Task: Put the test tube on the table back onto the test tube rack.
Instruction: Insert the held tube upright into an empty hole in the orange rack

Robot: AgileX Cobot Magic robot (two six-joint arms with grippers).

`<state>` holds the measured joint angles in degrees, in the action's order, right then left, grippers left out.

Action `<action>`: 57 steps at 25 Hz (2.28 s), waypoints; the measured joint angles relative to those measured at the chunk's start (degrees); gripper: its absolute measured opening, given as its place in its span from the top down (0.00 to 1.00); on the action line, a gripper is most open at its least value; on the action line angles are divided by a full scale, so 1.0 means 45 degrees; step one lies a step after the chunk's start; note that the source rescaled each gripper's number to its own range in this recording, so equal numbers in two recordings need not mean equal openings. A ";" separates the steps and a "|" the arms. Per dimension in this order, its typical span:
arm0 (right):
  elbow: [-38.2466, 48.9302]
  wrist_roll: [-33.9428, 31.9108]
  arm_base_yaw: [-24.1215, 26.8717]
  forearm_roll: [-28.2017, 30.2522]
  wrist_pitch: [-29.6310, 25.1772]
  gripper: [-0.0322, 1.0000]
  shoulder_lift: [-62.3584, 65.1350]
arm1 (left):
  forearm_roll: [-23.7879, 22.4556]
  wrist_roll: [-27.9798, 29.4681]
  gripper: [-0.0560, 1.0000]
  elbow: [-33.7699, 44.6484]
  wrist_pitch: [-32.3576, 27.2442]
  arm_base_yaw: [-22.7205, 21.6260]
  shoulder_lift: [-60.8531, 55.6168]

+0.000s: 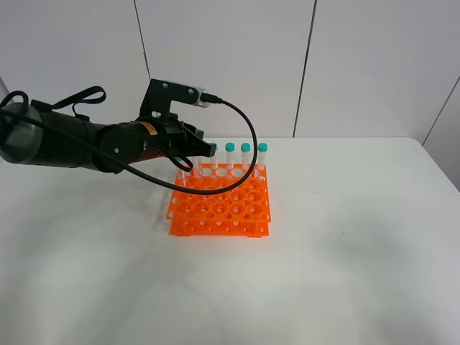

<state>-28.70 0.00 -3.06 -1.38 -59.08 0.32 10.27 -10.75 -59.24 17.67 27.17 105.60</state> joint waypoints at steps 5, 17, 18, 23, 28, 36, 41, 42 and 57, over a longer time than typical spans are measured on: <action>0.0000 0.0000 0.0000 0.0000 0.0000 0.00 0.0000 | 0.0000 -0.0010 0.95 0.0000 0.0278 0.0000 0.0305; 0.0000 0.0000 0.0000 0.0000 0.0000 0.00 0.0000 | 0.0000 -0.0024 0.95 0.0000 0.0707 0.0000 0.0576; 0.0000 0.0000 0.0000 0.0000 0.0000 0.00 0.0000 | 0.0000 -0.0024 0.95 0.0000 0.0743 0.0000 0.0643; 0.0000 0.0000 0.0000 0.0000 0.0000 0.00 0.0000 | 0.0000 -0.0024 0.95 0.0000 0.0816 0.0000 0.0850; 0.0000 0.0000 0.0000 0.0000 0.0000 0.00 0.0000 | 0.0000 -0.0024 0.95 0.0000 0.0873 0.0000 0.0892; 0.0000 0.0000 0.0000 0.0000 0.0000 0.00 0.0000 | 0.0000 -0.0038 0.95 0.0000 0.0922 -0.0027 0.1201; 0.0000 0.0000 0.0000 0.0000 0.0000 0.00 0.0000 | 0.0000 -0.0038 0.95 0.0000 0.0948 -0.0167 0.1201; 0.0000 0.0000 0.0000 0.0000 0.0000 0.00 0.0000 | 0.0000 -0.0038 0.95 0.0000 0.0962 -0.0185 0.1201; 0.0000 0.0000 0.0000 0.0000 0.0000 0.00 0.0000 | -0.0093 -0.0038 0.95 0.0000 0.0950 -0.0146 0.1265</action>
<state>-28.70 0.00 -3.06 -1.38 -59.08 0.32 9.85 -10.92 -59.24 21.94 26.52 111.29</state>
